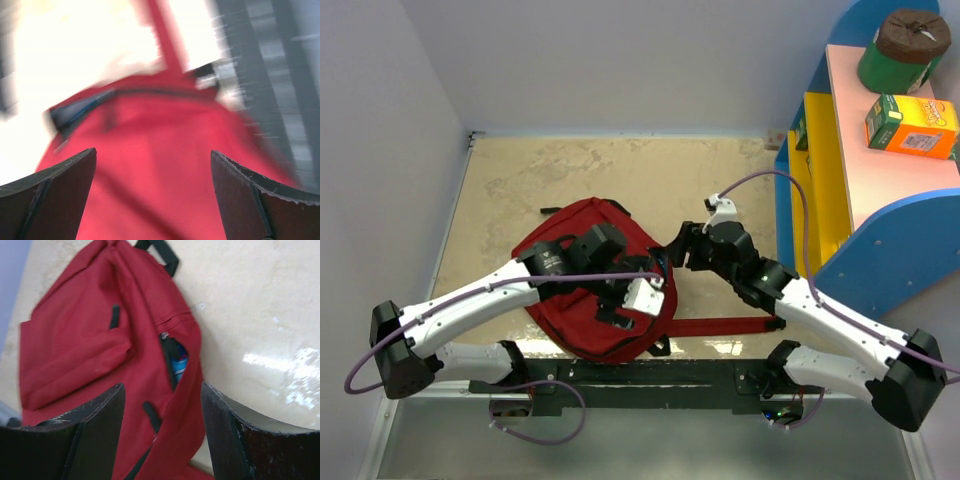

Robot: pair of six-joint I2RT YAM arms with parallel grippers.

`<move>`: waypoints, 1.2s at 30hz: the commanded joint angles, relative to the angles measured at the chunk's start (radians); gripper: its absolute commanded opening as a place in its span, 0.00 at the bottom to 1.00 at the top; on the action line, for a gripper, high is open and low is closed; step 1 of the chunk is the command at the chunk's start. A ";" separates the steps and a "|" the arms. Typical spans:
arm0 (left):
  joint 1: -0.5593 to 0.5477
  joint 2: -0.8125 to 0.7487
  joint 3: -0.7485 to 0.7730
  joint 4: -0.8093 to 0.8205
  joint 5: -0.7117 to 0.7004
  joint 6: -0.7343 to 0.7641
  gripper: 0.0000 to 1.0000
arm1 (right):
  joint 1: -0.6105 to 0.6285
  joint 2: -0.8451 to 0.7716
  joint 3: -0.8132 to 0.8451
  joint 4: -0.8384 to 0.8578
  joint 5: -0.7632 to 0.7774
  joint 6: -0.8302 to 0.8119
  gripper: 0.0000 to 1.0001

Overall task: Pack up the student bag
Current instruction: Zip the student bag at the center of the board.

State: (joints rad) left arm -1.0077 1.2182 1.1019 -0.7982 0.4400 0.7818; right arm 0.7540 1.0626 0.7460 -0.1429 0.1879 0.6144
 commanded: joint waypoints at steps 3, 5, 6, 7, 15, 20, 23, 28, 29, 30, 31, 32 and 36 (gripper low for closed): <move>0.124 -0.020 -0.114 0.350 -0.377 -0.062 1.00 | 0.166 -0.093 -0.020 -0.067 0.059 0.238 0.65; 0.139 0.009 -0.114 0.355 -0.310 -0.099 1.00 | 0.214 -0.092 -0.043 -0.066 0.068 0.316 0.64; 0.147 0.042 -0.105 0.343 -0.276 -0.098 0.98 | 0.240 -0.092 -0.051 -0.076 0.077 0.338 0.63; 0.155 0.056 -0.100 0.335 -0.218 -0.093 0.98 | 0.251 -0.090 -0.059 -0.084 0.085 0.372 0.61; 0.282 0.150 -0.025 0.226 0.066 0.083 0.90 | 0.401 -0.023 -0.017 -0.277 0.243 0.508 0.52; 0.282 0.179 -0.010 0.222 0.176 0.120 0.88 | 0.439 0.095 0.019 -0.259 0.278 0.512 0.48; 0.271 0.205 0.016 0.205 0.215 0.135 0.86 | 0.444 0.125 0.004 -0.239 0.289 0.512 0.40; 0.227 0.237 0.007 0.215 0.213 0.142 0.81 | 0.459 0.027 -0.104 -0.207 0.321 0.544 0.07; 0.213 0.248 0.004 0.246 0.210 0.125 0.80 | 0.459 -0.014 -0.123 -0.198 0.323 0.542 0.04; 0.205 0.254 0.001 0.258 0.207 0.119 0.80 | 0.462 -0.035 -0.137 -0.181 0.324 0.541 0.02; 0.199 0.262 0.000 0.266 0.204 0.116 0.80 | 0.462 -0.048 -0.166 -0.170 0.324 0.535 0.00; 0.183 0.271 -0.002 0.287 0.198 0.103 0.80 | 0.462 -0.065 -0.175 -0.162 0.321 0.530 0.00; 0.159 0.297 -0.013 0.372 0.149 0.054 0.80 | 0.466 -0.046 -0.198 -0.118 0.301 0.501 0.00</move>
State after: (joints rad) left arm -0.8284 1.4971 1.0851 -0.5449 0.5953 0.8776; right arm 1.2110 1.0100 0.5674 -0.3157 0.4595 1.1282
